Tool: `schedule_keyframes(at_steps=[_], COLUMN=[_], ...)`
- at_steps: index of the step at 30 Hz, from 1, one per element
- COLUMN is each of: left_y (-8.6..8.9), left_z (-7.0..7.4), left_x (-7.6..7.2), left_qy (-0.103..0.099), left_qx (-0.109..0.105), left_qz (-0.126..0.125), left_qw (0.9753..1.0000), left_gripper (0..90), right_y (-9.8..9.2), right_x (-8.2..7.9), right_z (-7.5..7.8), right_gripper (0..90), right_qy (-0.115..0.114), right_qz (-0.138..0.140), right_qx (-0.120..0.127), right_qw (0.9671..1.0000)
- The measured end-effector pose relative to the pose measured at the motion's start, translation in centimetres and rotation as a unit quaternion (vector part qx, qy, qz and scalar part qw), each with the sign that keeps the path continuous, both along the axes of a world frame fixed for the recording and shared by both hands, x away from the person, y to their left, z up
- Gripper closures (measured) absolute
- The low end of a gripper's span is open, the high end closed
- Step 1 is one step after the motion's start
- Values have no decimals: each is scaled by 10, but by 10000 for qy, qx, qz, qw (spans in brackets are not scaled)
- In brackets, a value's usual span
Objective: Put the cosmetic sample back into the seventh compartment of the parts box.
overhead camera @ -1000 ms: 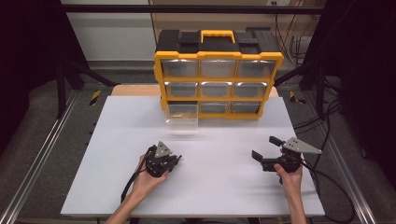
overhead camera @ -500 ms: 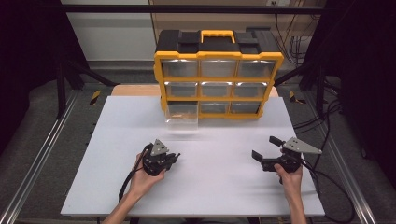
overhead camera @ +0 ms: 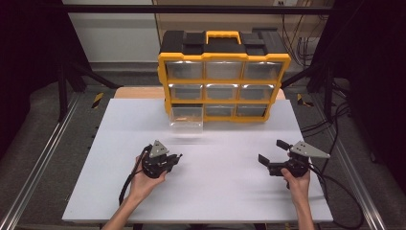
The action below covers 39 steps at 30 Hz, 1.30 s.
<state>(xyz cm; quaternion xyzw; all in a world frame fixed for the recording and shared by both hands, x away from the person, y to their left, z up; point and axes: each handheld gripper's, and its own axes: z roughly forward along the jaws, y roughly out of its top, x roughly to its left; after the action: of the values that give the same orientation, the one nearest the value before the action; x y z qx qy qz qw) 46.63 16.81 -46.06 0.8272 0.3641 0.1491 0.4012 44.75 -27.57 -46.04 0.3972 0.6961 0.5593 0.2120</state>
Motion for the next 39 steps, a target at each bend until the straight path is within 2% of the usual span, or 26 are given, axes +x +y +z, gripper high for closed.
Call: schedule_keyframes(at_steps=[39], left_y=[11], left_z=[17], left_x=[5], left_qy=[-89], left_qx=[-209], left_qz=[95], left_qw=[9997], left_gripper=[804], right_y=[0], right_x=[0], right_z=[0], right_gripper=[6], right_qy=[5], right_qz=[-31], right_qx=[-18], right_qw=[10000])
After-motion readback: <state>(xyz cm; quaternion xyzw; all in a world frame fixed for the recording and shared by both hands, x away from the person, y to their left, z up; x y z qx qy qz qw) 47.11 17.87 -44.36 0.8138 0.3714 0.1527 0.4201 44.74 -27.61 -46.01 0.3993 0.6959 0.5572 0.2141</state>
